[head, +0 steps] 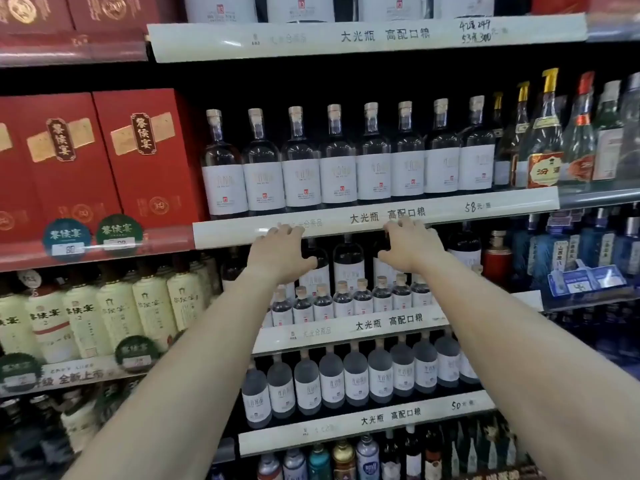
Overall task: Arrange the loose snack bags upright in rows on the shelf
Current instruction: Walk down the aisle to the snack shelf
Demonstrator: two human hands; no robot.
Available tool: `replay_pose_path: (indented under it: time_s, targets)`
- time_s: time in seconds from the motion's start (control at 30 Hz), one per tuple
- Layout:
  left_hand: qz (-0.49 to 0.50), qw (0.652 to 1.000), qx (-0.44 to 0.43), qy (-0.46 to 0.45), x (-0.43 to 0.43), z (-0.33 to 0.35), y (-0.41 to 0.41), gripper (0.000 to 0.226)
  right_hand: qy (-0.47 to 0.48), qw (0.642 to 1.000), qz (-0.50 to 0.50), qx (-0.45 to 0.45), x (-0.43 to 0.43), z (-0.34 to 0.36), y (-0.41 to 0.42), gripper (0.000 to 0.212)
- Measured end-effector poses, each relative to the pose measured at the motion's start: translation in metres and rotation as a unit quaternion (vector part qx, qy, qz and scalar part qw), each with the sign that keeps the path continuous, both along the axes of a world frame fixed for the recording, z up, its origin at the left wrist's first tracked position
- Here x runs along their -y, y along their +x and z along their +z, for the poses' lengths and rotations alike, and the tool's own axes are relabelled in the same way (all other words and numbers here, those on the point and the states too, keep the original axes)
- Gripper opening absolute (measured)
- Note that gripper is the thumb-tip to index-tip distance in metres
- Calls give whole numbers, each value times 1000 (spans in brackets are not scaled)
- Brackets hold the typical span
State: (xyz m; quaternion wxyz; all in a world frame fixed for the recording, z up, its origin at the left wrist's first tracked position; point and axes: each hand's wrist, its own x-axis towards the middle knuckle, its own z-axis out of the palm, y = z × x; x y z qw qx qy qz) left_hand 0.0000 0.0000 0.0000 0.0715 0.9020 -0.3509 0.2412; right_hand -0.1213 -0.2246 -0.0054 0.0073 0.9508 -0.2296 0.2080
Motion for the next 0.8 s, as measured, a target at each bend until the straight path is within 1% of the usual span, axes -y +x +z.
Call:
replay_pose_path:
  time_s: [0.13,0.33,0.43,0.6,0.7,0.8]
  targets:
    - [-67,997,-5,38,61,-15,-15,71,6,998,-60,-11,42,-13,-31,67]
    - [-140,987,-21,80,167,-48,-37,77,21,991,-124,-36,117,-41,-82,71]
    - [-180,978,-41,93,220,-65,-52,74,31,985,-161,-45,154,-58,-110,68]
    - [-231,963,-80,110,294,-90,-81,73,55,971,-217,-80,204,-81,-162,69]
    - [-264,952,-73,134,330,-103,-101,75,61,958,-262,-103,227,-94,-195,73]
    - [-306,939,-69,140,365,-115,-121,74,73,942,-308,-115,244,-107,-228,67]
